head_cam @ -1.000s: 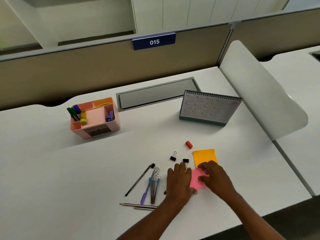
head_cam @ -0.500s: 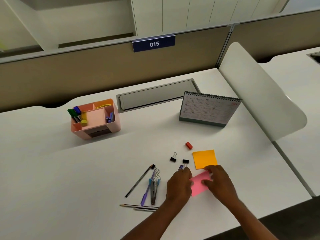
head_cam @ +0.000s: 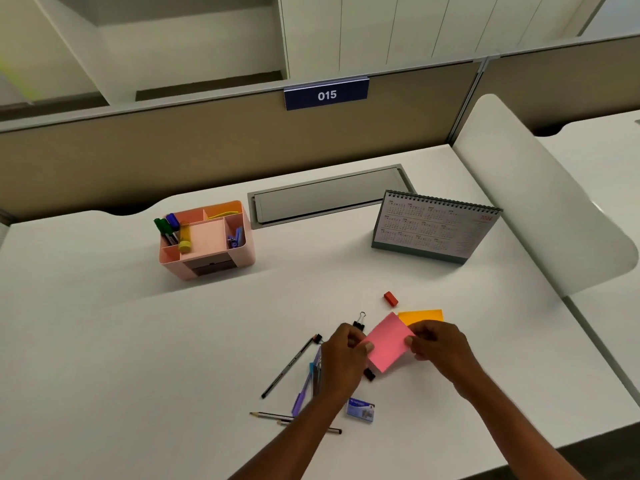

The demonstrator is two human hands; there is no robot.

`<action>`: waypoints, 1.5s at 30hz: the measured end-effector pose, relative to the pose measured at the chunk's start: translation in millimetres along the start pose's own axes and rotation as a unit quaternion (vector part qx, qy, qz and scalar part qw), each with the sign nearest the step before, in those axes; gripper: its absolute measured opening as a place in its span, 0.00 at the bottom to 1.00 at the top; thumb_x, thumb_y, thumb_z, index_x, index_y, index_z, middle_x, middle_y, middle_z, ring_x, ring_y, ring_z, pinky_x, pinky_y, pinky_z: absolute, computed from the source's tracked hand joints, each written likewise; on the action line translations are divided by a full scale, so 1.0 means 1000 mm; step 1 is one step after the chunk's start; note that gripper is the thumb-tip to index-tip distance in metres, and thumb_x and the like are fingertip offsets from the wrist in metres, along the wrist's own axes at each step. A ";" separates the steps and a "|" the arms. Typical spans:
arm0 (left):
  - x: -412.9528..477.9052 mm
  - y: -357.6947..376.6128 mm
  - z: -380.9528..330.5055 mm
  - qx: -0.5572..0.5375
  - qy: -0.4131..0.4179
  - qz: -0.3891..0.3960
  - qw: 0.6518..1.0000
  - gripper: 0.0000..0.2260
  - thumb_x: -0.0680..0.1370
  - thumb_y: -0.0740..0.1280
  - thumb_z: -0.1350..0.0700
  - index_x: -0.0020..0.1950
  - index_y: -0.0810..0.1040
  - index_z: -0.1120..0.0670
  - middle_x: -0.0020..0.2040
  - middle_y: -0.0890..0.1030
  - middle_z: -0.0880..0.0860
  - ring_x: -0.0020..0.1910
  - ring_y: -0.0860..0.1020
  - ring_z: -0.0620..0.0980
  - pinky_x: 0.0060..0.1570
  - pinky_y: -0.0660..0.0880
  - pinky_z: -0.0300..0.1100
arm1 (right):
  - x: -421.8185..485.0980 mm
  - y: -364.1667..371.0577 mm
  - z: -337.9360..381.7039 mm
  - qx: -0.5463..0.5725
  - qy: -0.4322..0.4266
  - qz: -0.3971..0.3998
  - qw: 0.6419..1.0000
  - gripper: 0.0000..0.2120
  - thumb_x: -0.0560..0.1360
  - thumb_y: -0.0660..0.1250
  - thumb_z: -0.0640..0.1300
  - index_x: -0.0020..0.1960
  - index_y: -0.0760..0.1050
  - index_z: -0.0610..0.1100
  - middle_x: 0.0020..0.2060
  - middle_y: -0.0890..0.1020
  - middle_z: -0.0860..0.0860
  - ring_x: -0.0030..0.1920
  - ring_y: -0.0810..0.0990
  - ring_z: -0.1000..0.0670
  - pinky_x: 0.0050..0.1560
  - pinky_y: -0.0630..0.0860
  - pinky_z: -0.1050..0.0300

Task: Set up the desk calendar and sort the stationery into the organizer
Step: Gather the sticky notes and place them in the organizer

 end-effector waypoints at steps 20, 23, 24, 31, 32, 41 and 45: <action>0.043 -0.159 -0.103 0.213 0.288 -0.159 0.920 0.05 0.79 0.73 0.55 0.54 0.86 0.52 0.48 0.86 0.48 0.45 0.81 0.45 0.47 0.82 0.46 | 0.043 0.100 0.206 -0.256 -0.356 0.040 0.898 0.09 0.78 0.69 0.36 0.54 0.86 0.45 0.47 0.86 0.49 0.47 0.83 0.49 0.50 0.80 0.53; 0.052 -0.191 -0.112 0.222 0.290 -0.196 0.910 0.06 0.79 0.73 0.56 0.55 0.86 0.54 0.49 0.87 0.51 0.47 0.82 0.47 0.48 0.82 0.47 | 0.053 0.119 0.236 -0.233 -0.363 0.035 0.902 0.07 0.78 0.69 0.37 0.51 0.84 0.45 0.46 0.87 0.51 0.46 0.82 0.50 0.49 0.80 0.52; 0.056 -0.200 -0.116 0.224 0.292 -0.204 0.907 0.07 0.79 0.74 0.57 0.55 0.86 0.55 0.49 0.87 0.51 0.47 0.82 0.48 0.49 0.82 0.47 | 0.056 0.124 0.244 -0.223 -0.363 0.033 0.904 0.06 0.77 0.69 0.37 0.50 0.84 0.45 0.44 0.86 0.51 0.45 0.82 0.50 0.48 0.80 0.52; 0.072 -0.265 -0.151 0.284 0.311 -0.286 0.861 0.08 0.79 0.73 0.57 0.56 0.87 0.57 0.51 0.87 0.55 0.48 0.84 0.52 0.53 0.75 0.38 | 0.065 0.163 0.314 -0.208 -0.437 -0.008 0.875 0.07 0.75 0.71 0.36 0.48 0.86 0.44 0.43 0.87 0.48 0.43 0.82 0.49 0.44 0.75 0.58; 0.075 -0.274 -0.154 0.292 0.316 -0.297 0.852 0.08 0.79 0.73 0.57 0.56 0.87 0.57 0.51 0.87 0.55 0.48 0.84 0.52 0.53 0.77 0.40 | 0.068 0.169 0.323 -0.207 -0.446 -0.011 0.871 0.07 0.75 0.70 0.36 0.48 0.86 0.44 0.42 0.87 0.49 0.43 0.82 0.49 0.45 0.77 0.56; 0.100 -0.333 -0.175 0.336 0.281 -0.387 0.812 0.05 0.79 0.71 0.54 0.52 0.87 0.48 0.50 0.86 0.46 0.46 0.83 0.51 0.40 0.72 0.40 | 0.089 0.212 0.390 -0.226 -0.506 -0.047 0.831 0.09 0.75 0.66 0.37 0.47 0.86 0.43 0.43 0.87 0.47 0.45 0.84 0.43 0.44 0.82 0.48; 0.116 -0.343 -0.179 0.342 0.280 -0.397 0.804 0.06 0.79 0.70 0.52 0.53 0.87 0.48 0.51 0.86 0.46 0.47 0.83 0.50 0.41 0.78 0.44 | 0.106 0.224 0.401 -0.232 -0.517 -0.069 0.821 0.09 0.76 0.67 0.38 0.49 0.86 0.43 0.46 0.87 0.47 0.46 0.84 0.43 0.45 0.82 0.48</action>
Point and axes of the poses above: each hand's wrist, its own x-axis towards the middle knuckle, its own y-axis out of the palm, z = x × y, the point moved 7 cm from there along x, towards the middle knuckle
